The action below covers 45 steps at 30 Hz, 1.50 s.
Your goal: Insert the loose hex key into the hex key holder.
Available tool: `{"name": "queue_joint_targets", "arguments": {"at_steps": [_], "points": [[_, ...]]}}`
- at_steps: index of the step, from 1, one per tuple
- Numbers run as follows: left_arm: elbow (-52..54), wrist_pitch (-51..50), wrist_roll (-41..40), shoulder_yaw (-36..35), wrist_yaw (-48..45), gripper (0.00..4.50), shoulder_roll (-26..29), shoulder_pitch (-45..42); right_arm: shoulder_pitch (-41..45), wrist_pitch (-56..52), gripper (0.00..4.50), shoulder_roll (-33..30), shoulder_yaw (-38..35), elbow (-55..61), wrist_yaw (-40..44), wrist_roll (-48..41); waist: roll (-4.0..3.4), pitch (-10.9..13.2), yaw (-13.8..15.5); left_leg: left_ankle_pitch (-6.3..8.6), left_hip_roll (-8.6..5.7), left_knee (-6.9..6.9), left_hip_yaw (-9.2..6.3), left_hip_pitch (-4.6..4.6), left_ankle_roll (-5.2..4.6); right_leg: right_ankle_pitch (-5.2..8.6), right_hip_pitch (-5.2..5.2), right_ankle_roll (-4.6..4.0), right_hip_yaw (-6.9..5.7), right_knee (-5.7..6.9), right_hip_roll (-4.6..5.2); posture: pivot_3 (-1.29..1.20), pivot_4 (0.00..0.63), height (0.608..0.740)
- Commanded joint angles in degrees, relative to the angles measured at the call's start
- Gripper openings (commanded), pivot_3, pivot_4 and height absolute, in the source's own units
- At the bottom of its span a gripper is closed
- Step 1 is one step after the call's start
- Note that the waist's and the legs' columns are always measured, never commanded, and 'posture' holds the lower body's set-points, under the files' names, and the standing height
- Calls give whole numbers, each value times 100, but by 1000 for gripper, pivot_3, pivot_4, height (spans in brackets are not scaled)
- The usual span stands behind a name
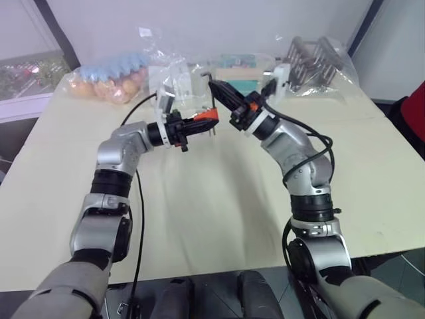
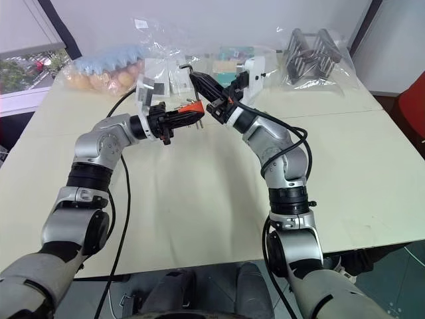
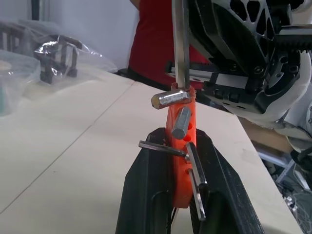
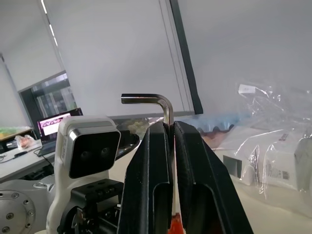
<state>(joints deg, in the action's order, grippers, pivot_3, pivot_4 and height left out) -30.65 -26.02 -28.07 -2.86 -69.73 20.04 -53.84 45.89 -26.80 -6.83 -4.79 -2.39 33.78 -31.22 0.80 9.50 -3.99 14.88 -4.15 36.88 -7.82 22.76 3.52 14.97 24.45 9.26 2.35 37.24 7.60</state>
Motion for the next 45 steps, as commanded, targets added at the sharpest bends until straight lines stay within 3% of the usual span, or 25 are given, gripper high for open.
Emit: {"name": "queue_joint_targets", "arguments": {"at_steps": [1,26,29,35,36,45], "points": [[163,167,-140,-250,-48,0,105,-279,-85,10,25,-126,130,56,117,72,0,0,0,0,0,0,0,0,0,0,0,0,0,0,0,0,150,740],[149,151,-27,-316,-244,0,184,-412,-231,94,25,-458,268,-83,265,186,1,0,1,0,0,0,6,0,0,0,0,0,0,-1,0,0,150,740],[157,183,9,-283,-265,0,199,-375,-223,68,1062,-467,234,-100,272,157,1,1,4,0,0,0,5,0,0,0,0,0,0,-1,-1,0,150,740],[196,209,55,-185,-322,0,221,-254,-94,-49,4167,-462,-1,-132,39,56,0,2,5,0,0,0,5,1,0,0,0,0,0,-1,0,0,150,740],[220,213,79,-148,-340,0,224,-215,-65,-54,4462,-481,-48,-144,4,51,0,2,5,0,0,0,5,1,0,0,0,0,0,-1,0,0,150,740],[259,584,437,197,-418,0,289,142,-242,-452,4462,-955,-269,373,286,-388,1,3,18,1,-2,0,6,3,-1,0,-1,0,-1,-2,1,0,150,740]]}}
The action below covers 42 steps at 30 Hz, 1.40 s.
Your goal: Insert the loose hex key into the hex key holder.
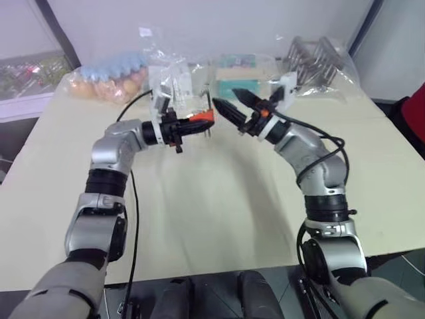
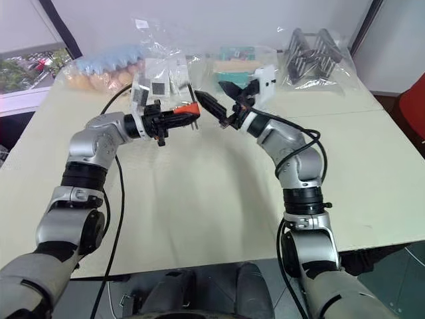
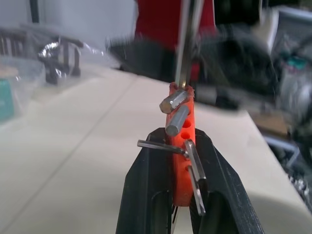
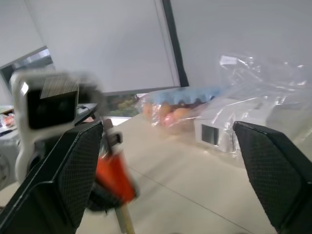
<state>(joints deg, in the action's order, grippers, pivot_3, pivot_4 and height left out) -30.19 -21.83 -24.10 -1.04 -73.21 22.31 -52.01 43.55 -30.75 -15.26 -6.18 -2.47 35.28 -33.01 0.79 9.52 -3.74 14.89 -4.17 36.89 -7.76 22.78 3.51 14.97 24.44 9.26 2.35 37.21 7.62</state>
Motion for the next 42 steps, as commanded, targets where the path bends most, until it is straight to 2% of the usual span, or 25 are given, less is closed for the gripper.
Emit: {"name": "queue_joint_targets", "arguments": {"at_steps": [1,9,12,20,23,24,30,42], "points": [[234,161,34,17,-75,0,63,-26,-24,-90,4462,-182,-136,429,177,-236,2,1,-8,1,1,1,0,1,-1,0,0,0,0,0,-1,0,150,740],[270,140,42,15,-62,0,31,3,-196,-517,4462,-474,64,851,604,-464,2,1,-16,5,2,2,2,2,-10,0,2,0,0,0,-2,0,150,740],[253,142,54,15,-60,0,16,-22,-263,-590,4462,-417,178,956,648,-480,2,1,-17,21,2,4,1,2,-38,0,2,0,0,1,-2,0,150,740],[253,150,62,30,-86,0,5,-42,-227,-476,4462,-85,391,759,519,-310,2,1,-10,21,2,8,0,3,-38,0,2,0,0,1,-1,0,150,740],[275,154,72,52,-100,0,1,-25,-170,-410,3623,-34,434,593,516,-226,2,1,-7,21,1,10,-1,4,-37,0,1,0,0,1,-1,0,150,740],[276,142,65,49,-92,0,-7,-23,-155,-386,2980,-26,455,551,515,-192,2,1,-7,21,1,10,0,4,-37,0,1,0,0,1,-1,0,150,740],[358,124,70,84,-85,0,-35,57,-65,-244,44,51,518,346,506,-37,2,1,-16,21,1,9,0,4,-37,0,1,0,0,1,-2,0,150,740],[436,138,86,117,-70,0,-17,132,-127,-333,44,45,537,377,630,-22,2,1,-14,21,1,10,-1,4,-37,0,2,0,0,1,-2,0,150,740]]}}
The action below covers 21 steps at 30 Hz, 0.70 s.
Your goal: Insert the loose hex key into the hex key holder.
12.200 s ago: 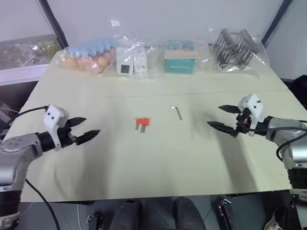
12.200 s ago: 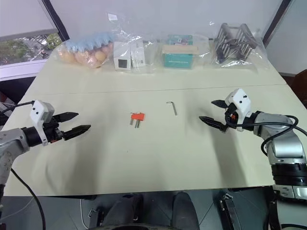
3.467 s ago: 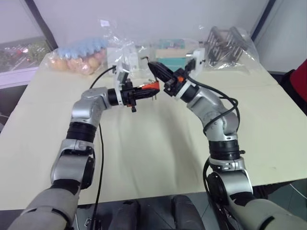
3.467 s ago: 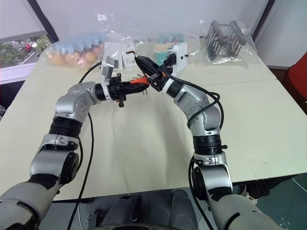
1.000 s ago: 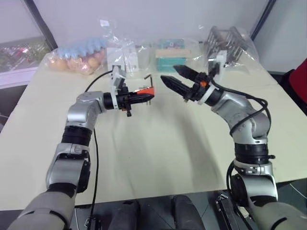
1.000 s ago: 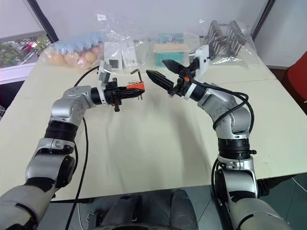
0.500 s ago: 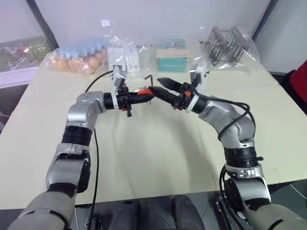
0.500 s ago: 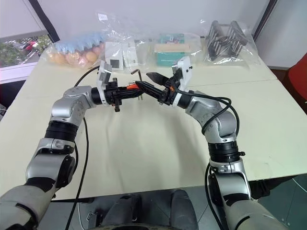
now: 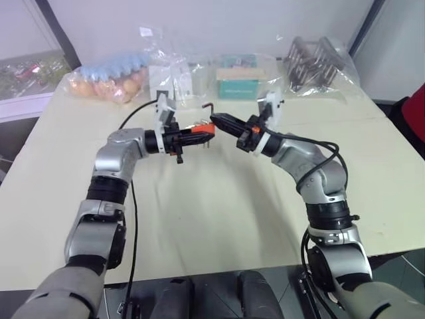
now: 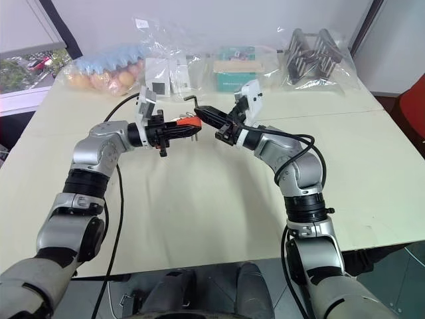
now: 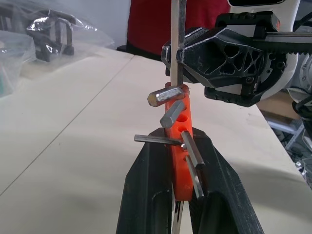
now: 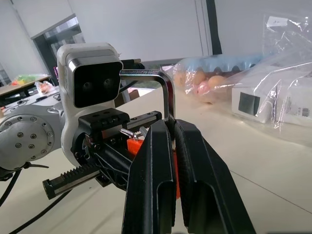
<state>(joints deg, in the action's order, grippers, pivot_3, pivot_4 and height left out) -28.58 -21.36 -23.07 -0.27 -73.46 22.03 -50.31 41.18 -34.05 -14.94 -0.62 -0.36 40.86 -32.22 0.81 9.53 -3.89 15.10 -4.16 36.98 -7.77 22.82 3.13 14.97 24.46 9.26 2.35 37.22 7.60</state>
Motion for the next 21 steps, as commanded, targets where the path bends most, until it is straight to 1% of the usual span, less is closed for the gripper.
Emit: {"name": "queue_joint_targets", "arguments": {"at_steps": [1,3,4,6,7,11,16,17,19,21], "points": [[265,103,-10,43,-47,0,12,-40,102,-34,332,9,-32,189,87,-136,0,0,1,0,0,0,0,0,0,0,0,0,0,0,0,0,150,740],[246,120,0,51,-52,0,12,-49,78,-126,1013,-12,-46,272,164,-237,0,0,3,0,0,0,0,0,0,0,0,0,0,0,0,0,150,740],[233,131,2,61,-54,0,13,-56,67,-207,1458,-46,-31,321,210,-282,0,0,3,0,0,0,0,0,0,0,0,0,0,0,0,0,150,740],[213,152,-2,81,-53,0,17,-67,47,-346,2441,-99,-12,398,287,-351,0,0,2,0,0,0,0,0,0,0,0,0,0,0,0,0,150,740],[206,161,-5,90,-52,0,19,-70,41,-393,3042,-106,-29,427,293,-390,0,0,1,0,0,0,-1,0,0,0,0,0,0,0,0,0,150,740],[199,180,-5,107,-49,0,15,-67,11,-509,3042,-138,-115,562,319,-543,0,0,1,1,0,0,-2,0,-1,0,0,0,0,0,0,0,150,740],[197,212,6,140,-44,0,-8,-40,91,-315,3042,-163,-201,452,149,-414,0,0,5,1,0,0,-1,0,-1,0,0,0,0,0,0,0,150,740],[202,215,6,146,-42,0,-14,-35,108,-283,2811,-160,-204,420,136,-401,0,0,4,1,0,0,-1,0,-2,0,0,0,0,0,0,0,150,740],[192,223,9,152,-39,0,-24,-40,137,-235,2205,-150,-197,365,119,-389,0,0,2,1,0,0,-1,0,-1,0,0,0,0,0,0,0,150,740],[201,227,11,157,-33,0,-33,-31,147,-191,1183,-129,-178,325,104,-374,0,0,3,1,0,0,-1,0,-1,0,0,0,0,0,0,0,150,740]]}}
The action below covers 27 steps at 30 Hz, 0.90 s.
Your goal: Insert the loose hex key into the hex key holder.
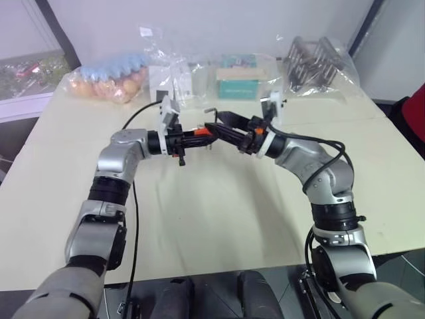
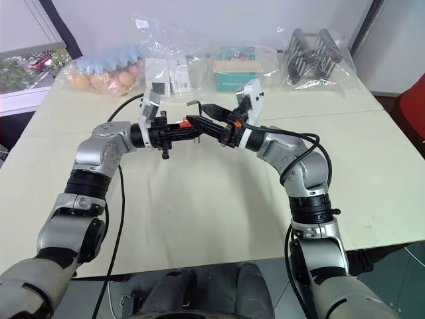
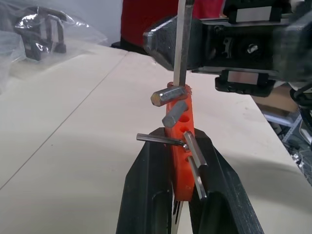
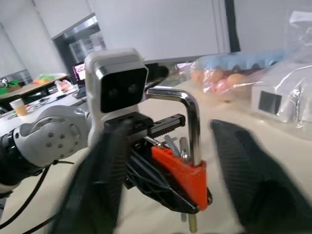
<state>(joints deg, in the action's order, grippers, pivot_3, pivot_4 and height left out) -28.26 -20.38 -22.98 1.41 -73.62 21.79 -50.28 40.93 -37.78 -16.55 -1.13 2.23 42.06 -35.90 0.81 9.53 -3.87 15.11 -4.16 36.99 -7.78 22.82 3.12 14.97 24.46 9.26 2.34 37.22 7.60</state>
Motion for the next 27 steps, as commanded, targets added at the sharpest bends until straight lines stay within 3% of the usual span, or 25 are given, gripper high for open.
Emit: {"name": "queue_joint_targets", "arguments": {"at_steps": [1,2,3,11,14,20,27], "points": [[178,129,0,-10,-16,0,-10,-27,171,197,684,39,-116,54,-21,-2,0,0,3,0,0,0,0,0,0,0,0,0,0,0,0,0,150,740],[176,132,0,-10,-15,0,-11,-25,172,211,136,48,-101,37,-20,6,0,0,5,0,0,0,1,0,0,0,0,0,0,0,0,0,150,740],[173,135,2,-12,-17,0,-11,-24,173,221,56,57,-94,26,-18,17,0,0,7,0,0,0,1,0,0,0,0,0,0,0,0,0,150,740],[183,146,-2,-30,11,0,15,2,143,180,56,64,-7,8,67,55,0,0,2,0,0,0,1,0,0,0,0,0,0,0,0,0,150,740],[163,157,-3,-35,18,0,11,-13,123,138,951,45,16,30,148,18,0,0,1,0,0,1,1,0,0,0,0,0,0,0,0,0,150,740],[185,243,9,-26,-22,0,38,-66,92,139,4051,10,37,61,129,100,0,0,2,0,0,0,0,0,1,0,0,0,0,0,0,0,150,740],[125,428,86,-43,-39,0,112,-181,219,415,4051,10,-193,-183,-215,302,0,0,2,0,0,1,0,0,1,0,0,0,0,0,0,0,150,740]]}}
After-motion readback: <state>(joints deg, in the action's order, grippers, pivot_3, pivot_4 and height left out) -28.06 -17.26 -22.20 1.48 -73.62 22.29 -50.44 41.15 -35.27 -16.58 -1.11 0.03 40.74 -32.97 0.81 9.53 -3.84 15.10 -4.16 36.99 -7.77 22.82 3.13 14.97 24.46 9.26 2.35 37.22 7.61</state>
